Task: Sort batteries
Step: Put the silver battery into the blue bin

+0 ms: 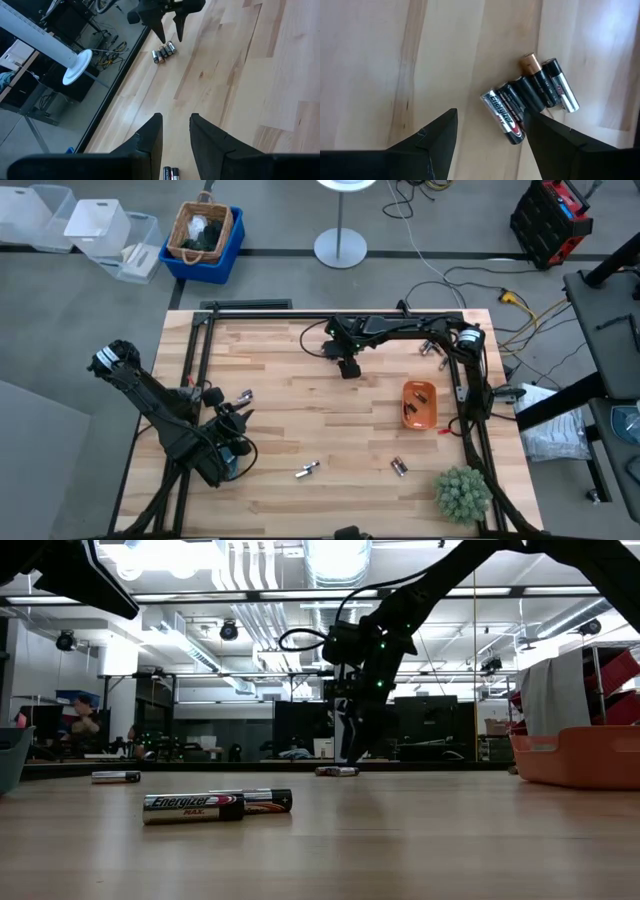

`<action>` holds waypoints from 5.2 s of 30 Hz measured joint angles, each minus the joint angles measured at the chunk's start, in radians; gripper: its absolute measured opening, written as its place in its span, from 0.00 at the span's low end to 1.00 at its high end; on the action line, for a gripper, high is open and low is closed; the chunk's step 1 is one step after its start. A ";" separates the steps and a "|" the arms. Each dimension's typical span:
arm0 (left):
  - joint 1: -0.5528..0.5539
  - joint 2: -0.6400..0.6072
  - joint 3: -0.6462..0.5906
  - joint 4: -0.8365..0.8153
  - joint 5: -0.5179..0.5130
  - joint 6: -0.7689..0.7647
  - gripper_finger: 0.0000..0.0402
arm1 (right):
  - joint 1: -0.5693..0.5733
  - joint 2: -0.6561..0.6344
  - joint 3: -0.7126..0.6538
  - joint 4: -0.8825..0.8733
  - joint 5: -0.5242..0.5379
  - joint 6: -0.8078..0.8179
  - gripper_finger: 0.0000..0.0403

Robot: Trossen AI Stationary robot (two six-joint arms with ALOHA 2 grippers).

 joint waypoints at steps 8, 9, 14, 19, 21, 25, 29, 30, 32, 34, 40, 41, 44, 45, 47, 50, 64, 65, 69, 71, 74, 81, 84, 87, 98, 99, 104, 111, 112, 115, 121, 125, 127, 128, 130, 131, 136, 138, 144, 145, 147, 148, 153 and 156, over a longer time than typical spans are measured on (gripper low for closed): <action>0.000 0.000 0.000 0.000 0.000 0.000 0.19 | 0.000 0.042 -0.001 -0.005 0.016 -0.005 0.55; 0.000 0.000 0.000 0.000 0.000 0.000 0.19 | 0.000 0.042 -0.001 -0.005 0.019 -0.004 0.55; 0.000 0.000 -0.001 0.000 0.001 0.005 0.19 | 0.000 0.042 -0.001 -0.008 0.026 -0.004 0.55; 0.000 0.000 -0.002 0.000 0.001 0.007 0.19 | 0.000 0.042 -0.001 -0.008 0.026 -0.004 0.54; 0.000 0.000 -0.002 0.000 0.001 0.008 0.19 | 0.000 0.042 -0.001 -0.008 0.026 -0.004 0.53; 0.000 0.000 -0.002 0.000 0.001 0.008 0.19 | 0.000 0.042 -0.001 -0.009 0.026 -0.005 0.50; 0.000 0.000 -0.002 0.000 0.000 0.008 0.19 | 0.000 0.042 -0.001 -0.011 0.026 -0.006 0.45; 0.000 0.000 -0.002 0.000 0.001 0.008 0.19 | 0.000 0.042 -0.001 -0.012 0.026 -0.007 0.44; 0.000 0.000 -0.002 0.000 0.001 0.008 0.19 | 0.000 0.042 -0.001 -0.011 0.026 -0.008 0.41; 0.000 0.000 -0.002 0.000 0.001 0.008 0.19 | 0.000 0.042 -0.001 -0.012 0.027 -0.010 0.38; 0.000 0.000 -0.002 0.000 0.001 0.008 0.19 | 0.000 0.042 -0.001 -0.017 0.029 -0.013 0.29; 0.000 0.000 -0.002 0.000 0.000 0.008 0.19 | 0.000 0.042 -0.001 -0.021 0.028 -0.014 0.28; 0.000 0.000 -0.002 0.000 0.000 0.008 0.19 | 0.000 0.042 -0.001 -0.027 0.028 -0.015 0.24; 0.000 0.000 -0.002 0.000 0.001 0.008 0.19 | 0.000 0.042 -0.001 -0.030 0.028 -0.015 0.22; 0.000 0.000 -0.002 0.000 0.001 0.008 0.19 | 0.000 0.042 -0.001 -0.032 0.028 -0.015 0.19; 0.000 0.000 -0.002 0.000 0.001 0.008 0.19 | 0.000 0.042 -0.001 -0.031 0.028 -0.021 0.14; 0.000 0.000 -0.002 0.003 0.001 0.008 0.19 | 0.000 0.042 -0.001 -0.030 0.028 -0.011 0.09; 0.000 0.000 -0.002 0.003 0.001 0.008 0.19 | 0.000 0.040 -0.001 -0.030 0.028 -0.010 0.09; 0.000 0.000 -0.002 0.003 0.000 0.008 0.19 | 0.000 0.029 -0.001 -0.034 0.027 0.004 0.09; 0.000 0.000 -0.002 0.003 0.000 0.008 0.19 | 0.001 0.019 -0.001 -0.033 0.027 0.014 0.09; 0.000 0.000 -0.002 0.003 0.000 0.008 0.19 | 0.004 0.004 -0.001 -0.034 0.024 0.024 0.09; 0.000 0.000 -0.002 0.012 -0.009 0.008 0.19 | 0.036 -0.040 -0.001 -0.023 -0.053 0.056 0.08; 0.000 0.000 -0.002 0.028 -0.030 0.021 0.19 | 0.060 -0.055 -0.001 0.000 -0.069 0.077 0.08; 0.000 0.000 -0.002 0.059 -0.054 0.056 0.19 | 0.090 -0.069 -0.001 0.029 -0.080 0.090 0.08; 0.015 0.003 -0.002 0.159 -0.099 0.143 0.19 | 0.205 -0.099 -0.001 0.201 -0.088 0.089 0.08; 0.018 0.003 -0.002 0.160 -0.100 0.143 0.19 | 0.216 -0.099 -0.001 0.221 -0.088 0.084 0.08; 0.028 0.005 -0.002 0.172 -0.099 0.143 0.19 | 0.271 -0.099 -0.001 0.354 -0.088 0.076 0.09; 0.061 0.005 -0.013 0.211 -0.098 0.143 0.19 | 0.338 -0.099 -0.001 0.517 -0.087 0.041 0.09; 0.067 0.005 -0.015 0.211 -0.098 0.143 0.19 | 0.347 -0.099 -0.001 0.532 -0.087 0.029 0.09; 0.087 0.005 -0.023 0.230 -0.098 0.143 0.19 | 0.377 -0.099 -0.001 0.573 -0.087 0.004 0.09; 0.119 0.005 -0.053 0.282 -0.098 0.144 0.19 | 0.419 -0.099 -0.001 0.630 -0.084 -0.033 0.09; 0.125 0.006 -0.066 0.340 -0.098 0.198 0.19 | 0.424 -0.099 -0.001 0.658 -0.078 -0.044 0.09; 0.125 0.006 -0.066 0.389 -0.099 0.252 0.19 | 0.424 -0.099 -0.001 0.664 -0.078 -0.038 0.09; 0.126 0.006 -0.066 0.417 -0.100 0.287 0.19 | 0.424 -0.099 -0.001 0.670 -0.078 -0.038 0.09; 0.129 0.006 -0.066 0.473 -0.106 0.359 0.19 | 0.424 -0.099 -0.001 0.680 -0.078 -0.039 0.09; 0.133 0.006 -0.066 0.499 -0.106 0.389 0.19 | 0.424 -0.099 -0.001 0.683 -0.078 -0.039 0.09; 0.173 0.006 -0.066 0.548 -0.107 0.446 0.19 | 0.428 -0.099 -0.001 0.680 -0.078 -0.046 0.09; 0.191 0.006 -0.066 0.555 -0.106 0.447 0.19 | 0.428 -0.099 -0.001 0.680 -0.078 -0.048 0.09; 0.203 0.006 -0.066 0.579 -0.106 0.477 0.19 | 0.428 -0.099 -0.001 0.677 -0.078 -0.048 0.09; 0.203 0.006 -0.066 0.581 -0.105 0.483 0.19 | 0.428 -0.099 -0.001 0.676 -0.078 -0.048 0.09; 0.202 0.006 -0.066 0.587 -0.090 0.488 0.19 | 0.428 -0.099 -0.001 0.673 -0.077 -0.052 0.09; 0.203 0.006 -0.066 0.587 -0.073 0.488 0.19 | 0.428 -0.099 -0.001 0.672 -0.077 -0.054 0.09; 0.202 0.004 -0.066 0.595 -0.053 0.492 0.19 | 0.428 -0.099 -0.001 0.672 -0.077 -0.056 0.09; 0.203 0.002 -0.066 0.601 -0.053 0.492 0.19 | 0.428 -0.099 -0.001 0.672 -0.076 -0.060 0.09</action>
